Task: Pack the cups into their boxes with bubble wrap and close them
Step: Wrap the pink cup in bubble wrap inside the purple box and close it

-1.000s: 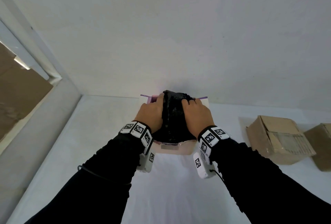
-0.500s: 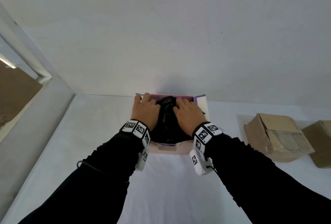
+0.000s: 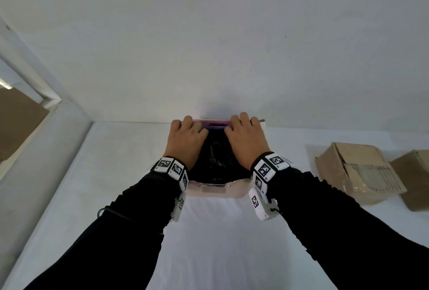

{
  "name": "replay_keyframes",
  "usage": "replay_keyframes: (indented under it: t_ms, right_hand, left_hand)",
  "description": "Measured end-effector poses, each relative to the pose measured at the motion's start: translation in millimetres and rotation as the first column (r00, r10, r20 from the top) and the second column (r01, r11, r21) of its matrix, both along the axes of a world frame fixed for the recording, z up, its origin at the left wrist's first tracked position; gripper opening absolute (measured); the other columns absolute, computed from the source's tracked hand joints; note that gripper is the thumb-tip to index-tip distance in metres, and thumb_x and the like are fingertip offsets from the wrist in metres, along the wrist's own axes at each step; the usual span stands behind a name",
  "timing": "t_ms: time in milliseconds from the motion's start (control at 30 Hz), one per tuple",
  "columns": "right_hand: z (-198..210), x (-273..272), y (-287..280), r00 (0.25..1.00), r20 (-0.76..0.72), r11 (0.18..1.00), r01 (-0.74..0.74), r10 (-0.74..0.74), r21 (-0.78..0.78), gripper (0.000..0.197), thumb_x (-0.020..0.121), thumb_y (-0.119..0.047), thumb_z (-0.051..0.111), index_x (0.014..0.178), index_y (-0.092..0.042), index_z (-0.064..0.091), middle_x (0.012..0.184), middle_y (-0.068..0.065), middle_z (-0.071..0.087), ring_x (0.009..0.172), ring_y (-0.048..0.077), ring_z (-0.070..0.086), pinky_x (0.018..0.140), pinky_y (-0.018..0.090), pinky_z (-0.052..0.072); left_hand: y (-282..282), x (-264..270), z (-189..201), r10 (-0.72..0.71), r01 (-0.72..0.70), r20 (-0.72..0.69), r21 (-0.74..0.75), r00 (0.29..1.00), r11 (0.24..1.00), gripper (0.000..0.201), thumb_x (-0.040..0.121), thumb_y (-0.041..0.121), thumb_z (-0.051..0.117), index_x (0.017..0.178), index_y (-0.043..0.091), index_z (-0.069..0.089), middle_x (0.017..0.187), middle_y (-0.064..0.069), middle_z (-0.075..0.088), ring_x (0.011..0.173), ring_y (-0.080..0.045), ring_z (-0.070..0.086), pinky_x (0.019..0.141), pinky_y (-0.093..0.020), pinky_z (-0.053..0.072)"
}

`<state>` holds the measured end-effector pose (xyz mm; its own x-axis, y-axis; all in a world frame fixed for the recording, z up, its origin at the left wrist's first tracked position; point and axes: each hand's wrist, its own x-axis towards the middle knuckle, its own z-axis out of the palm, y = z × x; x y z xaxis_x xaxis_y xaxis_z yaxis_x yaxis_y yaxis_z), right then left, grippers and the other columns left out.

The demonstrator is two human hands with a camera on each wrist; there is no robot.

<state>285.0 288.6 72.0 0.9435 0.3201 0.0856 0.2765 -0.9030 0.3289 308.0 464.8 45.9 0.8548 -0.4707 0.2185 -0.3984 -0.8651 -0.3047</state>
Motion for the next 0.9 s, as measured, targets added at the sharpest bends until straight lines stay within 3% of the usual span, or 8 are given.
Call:
replay_keyframes:
  t_ms: [167,367,467,600,667,733,800,900]
  right_hand:
    - [7,-5,-3,0.999,-0.027,0.999,-0.038,0.038,-0.014,0.029,0.076,-0.01,0.034,0.079,-0.02,0.061,0.074,-0.001,0.066,0.075,0.023,0.06,0.077,0.035,0.04]
    - [-3,-11,-2,0.982,-0.153,0.994,-0.107,0.111,0.037,0.021,0.086,-0.007,0.039,0.085,-0.011,0.059,0.066,0.005,0.068,0.063,0.026,0.061,0.111,0.044,0.025]
    - [5,-9,-4,0.959,-0.275,0.998,-0.065,0.07,0.028,0.024,0.092,-0.013,0.034,0.101,-0.013,0.057,0.085,0.003,0.068,0.087,0.026,0.064,0.115,0.044,0.017]
    - [18,-15,-9,0.975,-0.153,0.977,-0.132,0.158,0.166,0.027,0.085,-0.016,0.044,0.107,-0.017,0.06,0.114,0.007,0.058,0.11,0.029,0.051,0.094,0.042,0.031]
    - [15,-27,-10,0.951,-0.195,0.942,-0.181,0.241,0.283,0.018,0.084,-0.03,0.044,0.094,-0.021,0.057,0.099,0.001,0.061,0.096,0.025,0.057,0.09,0.04,0.032]
    - [10,-40,-15,0.929,-0.279,0.95,-0.169,0.243,0.264,0.043,0.087,-0.058,0.03,0.084,-0.022,0.053,0.087,-0.003,0.063,0.083,0.022,0.059,0.097,0.041,0.03]
    - [10,-49,-23,0.918,-0.337,0.964,-0.136,0.21,0.23,0.069,0.078,-0.082,0.019,0.076,-0.021,0.051,0.077,-0.007,0.062,0.075,0.017,0.058,0.108,0.04,0.019]
    - [14,-56,-30,0.894,-0.401,0.972,-0.133,0.201,0.192,0.07,0.07,-0.088,0.031,0.083,-0.023,0.055,0.075,-0.009,0.062,0.077,0.012,0.059,0.113,0.041,0.005]
  left_hand:
    - [-2,-5,-2,-0.003,0.002,-0.075,-0.009,0.997,1.0,0.009,0.065,0.015,0.067,0.06,0.02,0.062,0.053,0.005,0.06,0.072,-0.023,0.06,0.088,-0.043,0.027]
    - [5,-12,-2,0.046,-0.034,-0.243,0.053,0.969,0.998,0.026,0.084,0.02,0.044,0.102,0.022,0.062,0.085,0.001,0.07,0.12,-0.023,0.046,0.106,-0.056,-0.005]
    - [7,-15,4,0.03,-0.017,-0.292,0.046,0.956,0.999,0.025,0.088,0.026,0.044,0.108,0.022,0.059,0.095,0.002,0.069,0.121,-0.021,0.044,0.11,-0.057,-0.001]
    - [9,-23,15,0.032,-0.054,-0.167,-0.129,0.985,0.99,0.016,0.084,0.024,0.049,0.092,0.021,0.063,0.084,0.002,0.068,0.098,-0.024,0.057,0.103,-0.047,0.02]
    - [8,-34,15,-0.016,0.001,-0.059,-0.247,0.998,0.969,0.019,0.086,0.03,0.042,0.085,0.02,0.058,0.079,0.001,0.066,0.082,-0.026,0.058,0.083,-0.04,0.031]
    - [10,-50,13,-0.115,0.091,-0.062,-0.307,0.991,0.947,0.031,0.09,0.045,0.035,0.078,0.022,0.053,0.073,0.002,0.062,0.069,-0.025,0.058,0.076,-0.038,0.036]
    - [18,-65,8,-0.178,0.137,-0.138,-0.263,0.974,0.955,0.045,0.089,0.063,0.033,0.073,0.023,0.05,0.064,0.005,0.059,0.062,-0.021,0.057,0.084,-0.041,0.039]
    - [30,-77,8,-0.164,0.139,-0.247,-0.115,0.955,0.984,0.063,0.082,0.077,0.023,0.081,0.025,0.059,0.067,0.005,0.063,0.08,-0.017,0.06,0.106,-0.046,0.026]
